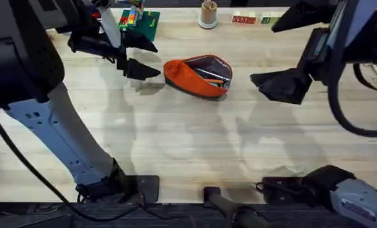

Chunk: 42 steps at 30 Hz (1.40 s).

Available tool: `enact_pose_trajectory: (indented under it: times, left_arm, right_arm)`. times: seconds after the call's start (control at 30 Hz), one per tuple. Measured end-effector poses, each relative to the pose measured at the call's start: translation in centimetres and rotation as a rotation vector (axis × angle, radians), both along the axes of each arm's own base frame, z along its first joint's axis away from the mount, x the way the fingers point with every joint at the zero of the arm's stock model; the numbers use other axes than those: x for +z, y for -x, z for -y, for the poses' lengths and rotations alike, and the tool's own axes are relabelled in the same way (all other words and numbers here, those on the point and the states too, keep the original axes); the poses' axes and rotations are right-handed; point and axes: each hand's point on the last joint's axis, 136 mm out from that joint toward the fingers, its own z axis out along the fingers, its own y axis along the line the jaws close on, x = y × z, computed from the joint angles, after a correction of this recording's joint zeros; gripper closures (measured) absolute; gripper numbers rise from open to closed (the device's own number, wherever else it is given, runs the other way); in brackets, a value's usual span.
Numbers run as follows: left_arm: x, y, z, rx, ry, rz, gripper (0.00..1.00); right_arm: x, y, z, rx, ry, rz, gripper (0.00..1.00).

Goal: Unzip the bag, pick up the pens from the table one at a time and place them inside, then zip the bag closed.

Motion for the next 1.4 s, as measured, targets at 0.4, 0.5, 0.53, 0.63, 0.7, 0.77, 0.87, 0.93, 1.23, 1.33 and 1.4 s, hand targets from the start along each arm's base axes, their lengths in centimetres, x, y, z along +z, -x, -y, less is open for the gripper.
enact_pose_trajectory:
  times: [0.4,0.5,0.53,0.63,0.7,0.77,0.87,0.93,1.23,1.33,1.4]
  left_arm:
    - [0.0,0.0,0.0,0.0,0.0,0.0,0.01]
    - [0.0,0.0,0.0,0.0,0.0,0.0,0.009]
    - [0.0,0.0,0.0,0.0,0.0,0.0,0.008]
    - [0.0,0.0,0.0,0.0,0.0,0.0,0.008]
    - [0.0,0.0,0.0,0.0,0.0,0.0,0.008]
    - [0.0,0.0,0.0,0.0,0.0,0.0,0.008]
    - [0.0,0.0,0.0,0.0,0.0,0.0,0.008]
    - [0.0,0.0,0.0,0.0,0.0,0.0,0.008]
    - [0.0,0.0,0.0,0.0,0.0,0.0,0.008]
    - [0.0,0.0,0.0,0.0,0.0,0.0,0.008]
    - [0.0,0.0,0.0,0.0,0.0,0.0,0.008]
  right_arm:
    - [0.0,0.0,0.0,0.0,0.0,0.0,0.003]
    - [0.0,0.0,0.0,0.002,-0.002,-0.001,0.004]
    - [0.0,0.1,-0.2,0.008,-0.008,-0.003,0.005]
    - [0.2,0.6,-0.8,0.043,-0.04,-0.016,0.005]
    - [0.4,1.0,-1.4,0.074,-0.069,-0.027,0.004]
    - [0.7,1.6,-2.1,0.106,-0.107,-0.045,0.004]
    - [1.1,2.3,-2.9,0.126,-0.173,-0.089,0.004]
    - [1.3,2.7,-3.3,0.116,-0.219,-0.131,0.003]
    - [0.6,2.3,-4.3,-0.054,-0.363,-0.367,0.004]
    - [-0.8,1.8,-4.9,-0.129,-0.366,-0.463,0.004]
    - [-1.7,1.6,-5.3,-0.176,-0.357,-0.514,0.004]
